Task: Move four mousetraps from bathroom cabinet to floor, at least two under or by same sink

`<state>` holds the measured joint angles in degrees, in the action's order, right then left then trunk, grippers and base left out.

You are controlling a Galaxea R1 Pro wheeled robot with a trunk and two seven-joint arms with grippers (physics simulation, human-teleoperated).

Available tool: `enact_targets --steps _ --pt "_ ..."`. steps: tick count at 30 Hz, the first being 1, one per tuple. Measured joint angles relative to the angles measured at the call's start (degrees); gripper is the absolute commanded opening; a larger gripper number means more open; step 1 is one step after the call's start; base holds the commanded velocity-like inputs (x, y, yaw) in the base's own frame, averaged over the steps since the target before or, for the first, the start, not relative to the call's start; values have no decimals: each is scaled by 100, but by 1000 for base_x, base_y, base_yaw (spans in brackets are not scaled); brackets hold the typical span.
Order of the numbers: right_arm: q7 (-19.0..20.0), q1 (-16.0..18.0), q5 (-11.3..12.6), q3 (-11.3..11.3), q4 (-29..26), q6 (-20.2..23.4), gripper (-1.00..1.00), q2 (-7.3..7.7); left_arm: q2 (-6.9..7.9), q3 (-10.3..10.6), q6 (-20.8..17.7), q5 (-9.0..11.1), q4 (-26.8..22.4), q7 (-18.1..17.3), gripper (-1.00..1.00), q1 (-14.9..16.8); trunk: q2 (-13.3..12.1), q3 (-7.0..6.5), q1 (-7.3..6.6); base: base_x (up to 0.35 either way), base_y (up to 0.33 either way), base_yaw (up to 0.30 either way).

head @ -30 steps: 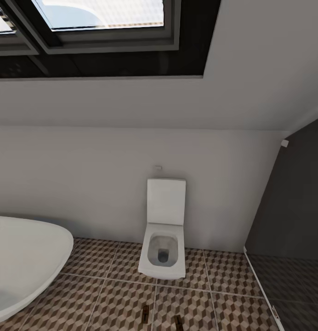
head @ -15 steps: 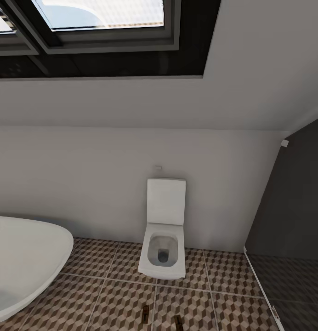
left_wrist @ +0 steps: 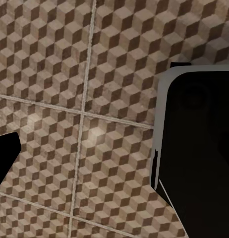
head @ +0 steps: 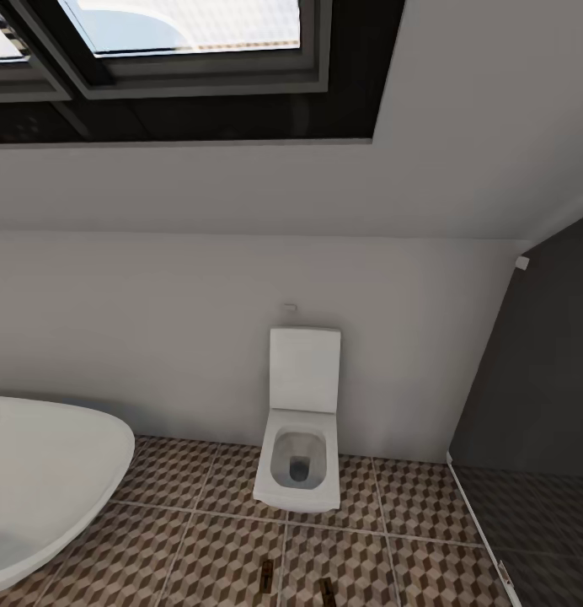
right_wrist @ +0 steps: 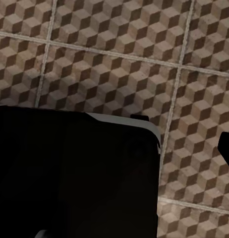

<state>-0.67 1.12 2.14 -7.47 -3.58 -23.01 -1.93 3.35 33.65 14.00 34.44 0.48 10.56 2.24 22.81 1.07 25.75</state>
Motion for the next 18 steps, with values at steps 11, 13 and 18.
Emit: enact_targets --steps 11,13,18 --pt "0 1 0 0 0 2 100 0 0 1 0 0 0 0 100 0 0 0 0 0 0 0" --pt "0 3 0 0 0 1 100 0 0 -1 0 0 0 0 100 0 0 0 0 0 0 0" --pt "1 -1 0 0 0 3 100 0 0 -2 0 0 0 0 100 0 0 0 0 0 0 0"
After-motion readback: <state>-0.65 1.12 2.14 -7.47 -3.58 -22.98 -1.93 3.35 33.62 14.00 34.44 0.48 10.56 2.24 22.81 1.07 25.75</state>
